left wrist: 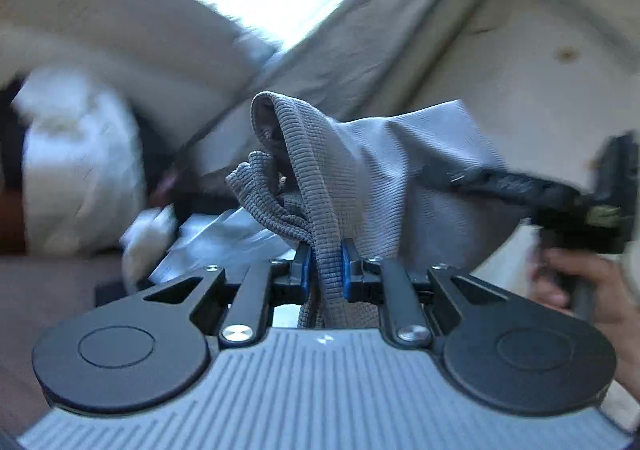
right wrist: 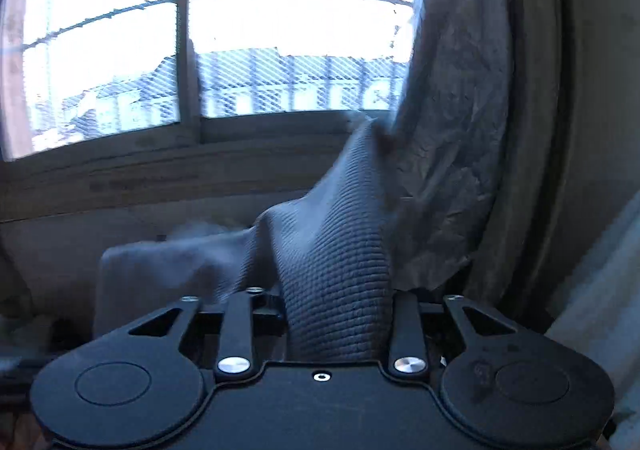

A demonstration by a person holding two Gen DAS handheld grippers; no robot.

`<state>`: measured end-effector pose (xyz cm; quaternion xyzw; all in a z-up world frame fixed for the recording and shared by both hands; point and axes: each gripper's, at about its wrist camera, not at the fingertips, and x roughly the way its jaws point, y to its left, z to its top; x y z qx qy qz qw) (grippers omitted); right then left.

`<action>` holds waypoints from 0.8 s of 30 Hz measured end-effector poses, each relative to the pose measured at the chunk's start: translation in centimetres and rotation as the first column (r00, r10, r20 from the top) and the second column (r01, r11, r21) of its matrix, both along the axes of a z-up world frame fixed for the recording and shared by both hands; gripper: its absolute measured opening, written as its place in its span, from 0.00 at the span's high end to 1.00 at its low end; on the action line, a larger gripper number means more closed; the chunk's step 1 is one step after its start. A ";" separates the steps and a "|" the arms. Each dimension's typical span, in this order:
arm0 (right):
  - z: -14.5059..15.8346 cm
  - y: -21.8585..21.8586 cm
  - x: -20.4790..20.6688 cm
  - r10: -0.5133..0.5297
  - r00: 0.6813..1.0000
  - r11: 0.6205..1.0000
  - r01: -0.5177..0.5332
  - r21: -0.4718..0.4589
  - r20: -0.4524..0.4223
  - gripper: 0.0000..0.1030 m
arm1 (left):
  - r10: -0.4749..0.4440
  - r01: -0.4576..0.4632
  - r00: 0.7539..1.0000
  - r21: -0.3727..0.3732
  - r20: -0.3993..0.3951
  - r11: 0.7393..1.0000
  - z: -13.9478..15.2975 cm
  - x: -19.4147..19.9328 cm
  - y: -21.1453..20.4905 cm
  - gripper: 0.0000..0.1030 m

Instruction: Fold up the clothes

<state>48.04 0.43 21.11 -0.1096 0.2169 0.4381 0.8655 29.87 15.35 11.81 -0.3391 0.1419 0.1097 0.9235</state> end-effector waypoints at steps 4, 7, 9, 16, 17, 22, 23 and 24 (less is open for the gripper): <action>-7.9 0.0 2.5 -0.150 0.988 0.986 0.148 -0.071 -0.024 0.45 | 0.052 -0.053 0.999 -0.126 -0.017 0.991 -6.7 1.4 1.6 0.60; -9.0 -3.8 2.3 -0.207 0.973 0.973 0.215 0.080 -0.101 0.39 | 0.001 0.000 1.000 -0.081 0.018 0.997 -6.3 0.5 2.2 0.56; -8.5 -6.4 2.2 -0.258 0.950 0.946 0.285 0.154 -0.175 0.37 | 0.015 -0.014 1.000 -0.026 0.026 1.000 -4.8 -0.7 2.2 0.57; -6.5 -13.5 -1.7 -0.340 0.881 0.833 0.444 0.330 -0.328 0.36 | -0.028 -0.012 0.989 0.272 0.143 0.962 2.4 -1.6 1.0 0.57; -6.4 -13.7 -2.6 -0.322 0.888 0.839 0.428 0.335 -0.328 0.36 | -0.054 0.018 0.990 0.270 0.128 0.963 2.8 -0.7 1.3 0.59; -5.4 -9.1 -5.4 -0.253 0.949 0.891 0.304 0.338 -0.187 0.36 | -0.118 0.153 0.984 0.296 -0.135 0.943 1.6 7.5 2.1 0.59; -5.6 -8.2 -5.4 -0.246 0.955 0.903 0.287 0.319 -0.163 0.37 | -0.114 0.155 0.982 0.303 -0.150 0.940 0.9 8.1 2.2 0.59; -5.9 -7.3 -5.0 -0.247 0.959 0.915 0.279 0.292 -0.141 0.37 | -0.110 0.157 0.980 0.310 -0.164 0.938 0.3 8.6 2.3 0.57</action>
